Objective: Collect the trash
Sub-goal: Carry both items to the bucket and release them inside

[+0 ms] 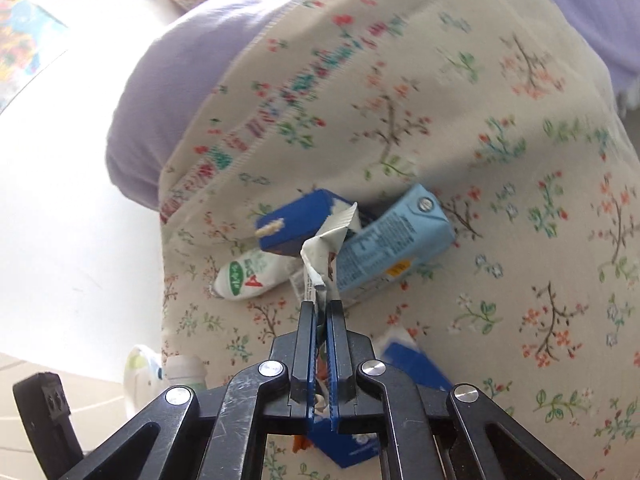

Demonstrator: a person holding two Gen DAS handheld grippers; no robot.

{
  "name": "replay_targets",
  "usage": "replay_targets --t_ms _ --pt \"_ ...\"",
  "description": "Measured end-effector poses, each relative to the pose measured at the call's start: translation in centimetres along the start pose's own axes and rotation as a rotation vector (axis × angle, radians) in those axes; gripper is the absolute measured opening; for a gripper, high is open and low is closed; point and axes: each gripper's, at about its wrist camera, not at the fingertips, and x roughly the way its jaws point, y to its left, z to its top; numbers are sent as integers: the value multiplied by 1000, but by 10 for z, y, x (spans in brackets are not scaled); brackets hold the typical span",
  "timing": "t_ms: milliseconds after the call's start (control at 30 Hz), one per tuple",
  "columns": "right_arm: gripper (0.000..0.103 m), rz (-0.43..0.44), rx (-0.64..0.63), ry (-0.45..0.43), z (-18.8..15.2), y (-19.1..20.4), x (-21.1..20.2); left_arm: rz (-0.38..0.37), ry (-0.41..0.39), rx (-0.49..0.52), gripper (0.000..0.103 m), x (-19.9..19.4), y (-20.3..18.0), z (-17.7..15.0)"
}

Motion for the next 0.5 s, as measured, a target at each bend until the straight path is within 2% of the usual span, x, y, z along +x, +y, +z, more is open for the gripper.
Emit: replay_targets --t_ms 267,500 --pt "4 54 -89 -33 -4 26 -1 -8 -52 -48 41 -22 27 9" --pt "4 105 -165 -26 -14 54 10 24 -120 -224 41 -61 108 25"
